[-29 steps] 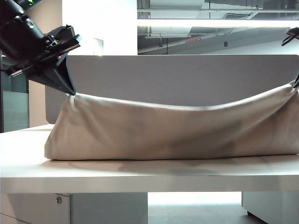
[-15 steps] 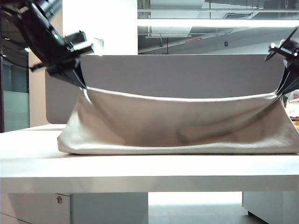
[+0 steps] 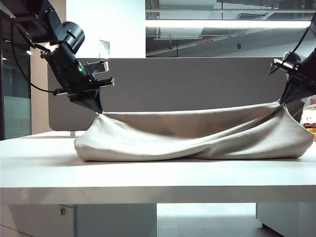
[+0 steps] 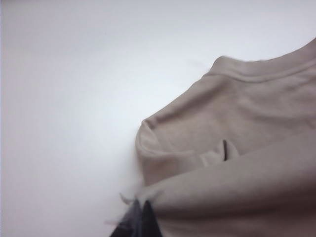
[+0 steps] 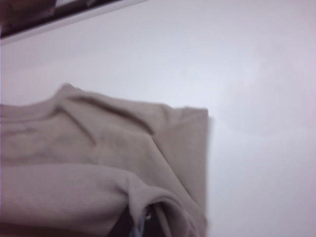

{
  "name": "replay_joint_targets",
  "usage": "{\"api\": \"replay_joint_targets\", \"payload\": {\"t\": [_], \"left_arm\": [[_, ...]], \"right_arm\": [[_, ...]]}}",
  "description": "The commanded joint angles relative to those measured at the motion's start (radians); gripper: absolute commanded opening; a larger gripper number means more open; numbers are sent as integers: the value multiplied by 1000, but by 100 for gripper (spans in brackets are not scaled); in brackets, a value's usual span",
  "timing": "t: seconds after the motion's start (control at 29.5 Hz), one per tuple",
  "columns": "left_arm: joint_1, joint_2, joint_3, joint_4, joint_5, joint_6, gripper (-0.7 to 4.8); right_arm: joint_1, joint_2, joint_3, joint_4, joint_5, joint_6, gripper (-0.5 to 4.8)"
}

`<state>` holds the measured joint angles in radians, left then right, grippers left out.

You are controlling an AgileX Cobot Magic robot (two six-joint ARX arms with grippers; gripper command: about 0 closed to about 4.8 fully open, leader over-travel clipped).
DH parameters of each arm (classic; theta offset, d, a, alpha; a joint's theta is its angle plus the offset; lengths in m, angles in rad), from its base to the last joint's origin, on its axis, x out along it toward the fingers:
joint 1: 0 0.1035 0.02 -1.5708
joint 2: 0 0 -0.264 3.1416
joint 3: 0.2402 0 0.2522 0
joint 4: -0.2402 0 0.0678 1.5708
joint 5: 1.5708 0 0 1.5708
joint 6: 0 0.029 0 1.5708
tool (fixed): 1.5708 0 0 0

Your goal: Fold the bottom side of the T-shirt horizontally towards the center, about one-third of the way, then fold the sleeve back towards the center, creating a straight line along the edge of the T-shirt, and finally fold the bottom of the T-shirt up towards the top, creating a neat rectangle.

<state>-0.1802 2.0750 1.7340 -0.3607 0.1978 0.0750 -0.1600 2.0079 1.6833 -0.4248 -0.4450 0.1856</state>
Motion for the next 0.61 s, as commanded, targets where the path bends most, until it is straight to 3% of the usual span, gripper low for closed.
{"api": "replay_joint_targets", "payload": {"t": [0.03,0.24,0.61], "left_arm": [[0,32,37,20,-4,5,-6],[1,66,39,77,-65,36,-6],[4,88,40,172,-89,48,-4]], "right_arm": [[-2,31,8,27,23,2,-2],[1,81,8,73,27,2,-2],[16,95,8,176,69,13,3]]}}
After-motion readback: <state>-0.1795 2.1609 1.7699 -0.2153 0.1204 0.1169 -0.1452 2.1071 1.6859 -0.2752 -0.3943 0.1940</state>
